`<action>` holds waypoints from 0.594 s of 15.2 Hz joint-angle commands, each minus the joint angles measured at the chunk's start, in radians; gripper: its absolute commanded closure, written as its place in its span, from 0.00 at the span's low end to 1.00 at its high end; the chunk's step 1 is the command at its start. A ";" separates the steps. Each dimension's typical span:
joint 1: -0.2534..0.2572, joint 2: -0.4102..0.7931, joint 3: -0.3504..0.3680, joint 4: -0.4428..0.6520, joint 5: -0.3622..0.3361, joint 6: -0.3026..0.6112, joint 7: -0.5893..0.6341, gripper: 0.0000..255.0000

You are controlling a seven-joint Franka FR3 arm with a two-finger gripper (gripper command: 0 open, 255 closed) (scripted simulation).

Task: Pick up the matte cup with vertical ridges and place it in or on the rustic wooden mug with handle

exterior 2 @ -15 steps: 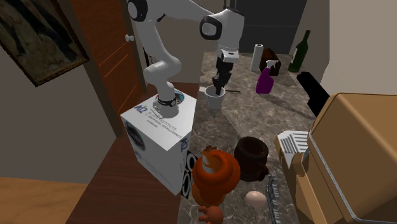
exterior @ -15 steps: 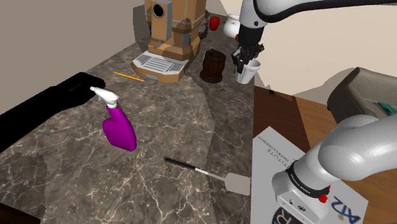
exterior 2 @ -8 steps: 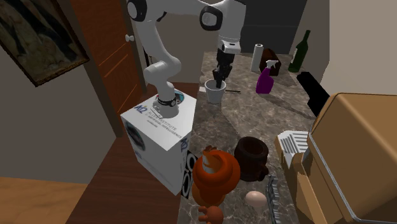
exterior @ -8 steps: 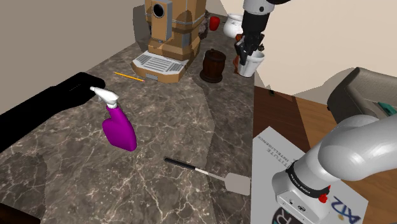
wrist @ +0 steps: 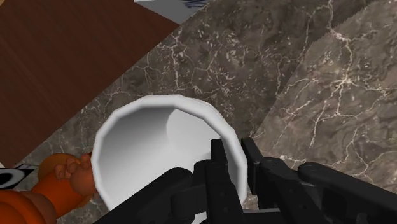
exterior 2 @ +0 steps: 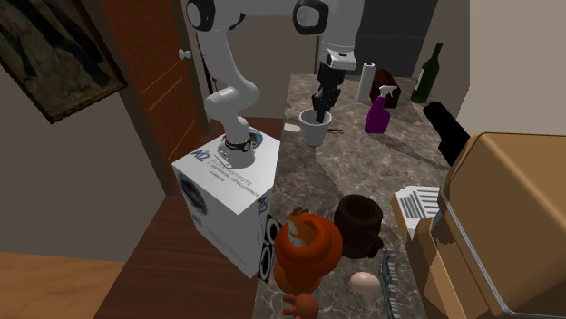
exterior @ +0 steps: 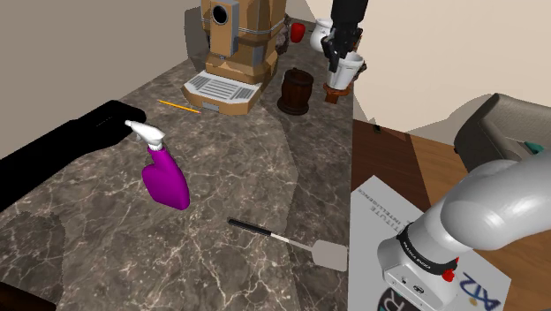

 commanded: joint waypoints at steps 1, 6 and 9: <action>-0.010 0.072 -0.008 0.072 -0.011 0.001 -0.014 1.00; -0.030 0.263 -0.025 0.289 -0.033 -0.021 -0.048 1.00; -0.039 0.384 -0.034 0.443 -0.044 -0.051 -0.069 1.00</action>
